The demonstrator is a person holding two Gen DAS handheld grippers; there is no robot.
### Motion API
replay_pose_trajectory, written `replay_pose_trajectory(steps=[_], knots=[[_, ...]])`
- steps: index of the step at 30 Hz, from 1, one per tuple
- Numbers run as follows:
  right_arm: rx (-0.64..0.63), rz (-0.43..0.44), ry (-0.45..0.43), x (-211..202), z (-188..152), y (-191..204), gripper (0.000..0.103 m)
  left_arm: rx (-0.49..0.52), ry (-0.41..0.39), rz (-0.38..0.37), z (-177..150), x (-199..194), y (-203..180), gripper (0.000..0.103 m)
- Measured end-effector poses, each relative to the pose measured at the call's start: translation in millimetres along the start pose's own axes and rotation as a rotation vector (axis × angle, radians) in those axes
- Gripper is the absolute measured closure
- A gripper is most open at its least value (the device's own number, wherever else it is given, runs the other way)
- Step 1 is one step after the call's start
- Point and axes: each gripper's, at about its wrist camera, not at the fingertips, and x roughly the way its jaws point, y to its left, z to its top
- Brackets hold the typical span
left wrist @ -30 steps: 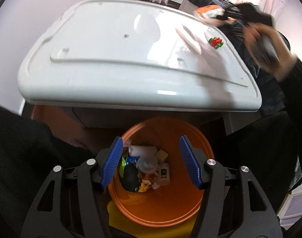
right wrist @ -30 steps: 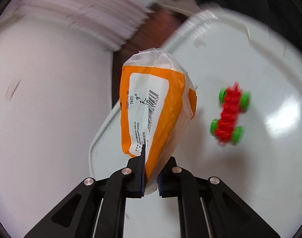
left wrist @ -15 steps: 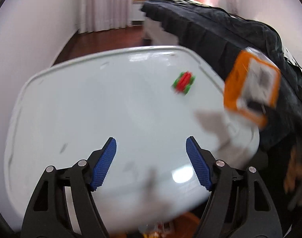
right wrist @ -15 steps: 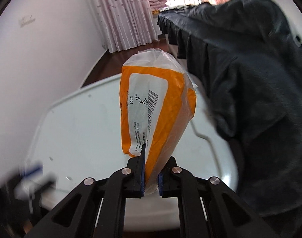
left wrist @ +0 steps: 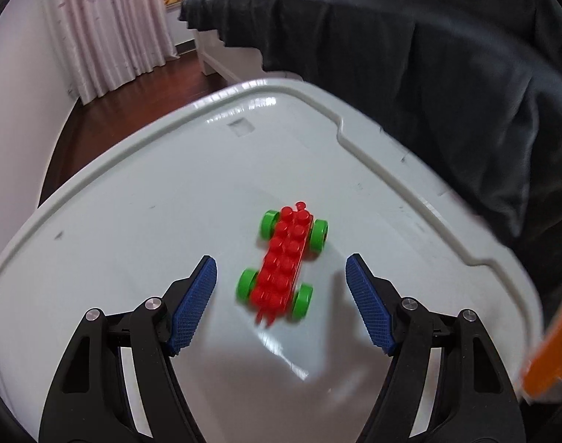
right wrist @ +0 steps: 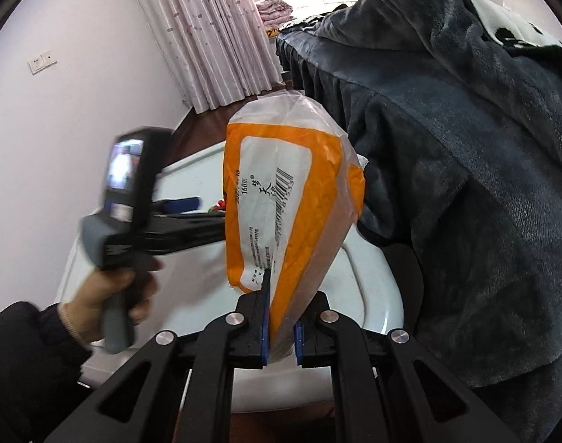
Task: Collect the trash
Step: 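Grasp the red toy car with the left tool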
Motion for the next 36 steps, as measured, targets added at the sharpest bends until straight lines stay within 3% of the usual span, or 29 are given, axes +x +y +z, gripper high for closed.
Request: replay_pose_trajectory(steps=[2, 3, 6, 9, 15, 21, 26, 31, 36], knots=[[-0.009, 0.008, 0.012, -7, -9, 5, 0.094, -0.016, -0.034, -0.039, 0, 3, 5, 0.059], [-0.011, 0.009, 0.015, -6, -9, 7, 0.094, -0.031, -0.034, -0.066, 2, 4, 8, 0.065], [-0.009, 0.008, 0.011, -5, -7, 9, 0.094, -0.074, -0.049, -0.085, 0, 5, 15, 0.065], [0.0, -0.01, -0.002, -6, -6, 8, 0.094, -0.051, -0.073, -0.058, -9, 0, 10, 0.066], [0.0, -0.014, 0.006, -7, -8, 14, 0.094, -0.107, -0.085, 0.022, -18, -15, 21, 0.066], [-0.014, 0.009, 0.0, -3, -4, 29, 0.094, -0.196, -0.09, 0.12, -48, -81, 46, 0.066], [-0.079, 0.046, 0.005, 0, -7, 61, 0.093, -0.249, -0.072, 0.206, -94, -149, 59, 0.066], [-0.182, 0.099, 0.011, -6, -21, 98, 0.093, -0.326, -0.077, 0.215, -151, -214, 63, 0.066], [-0.218, 0.205, 0.097, -33, -51, 132, 0.093, -0.373, -0.08, 0.211, -199, -255, 59, 0.066]])
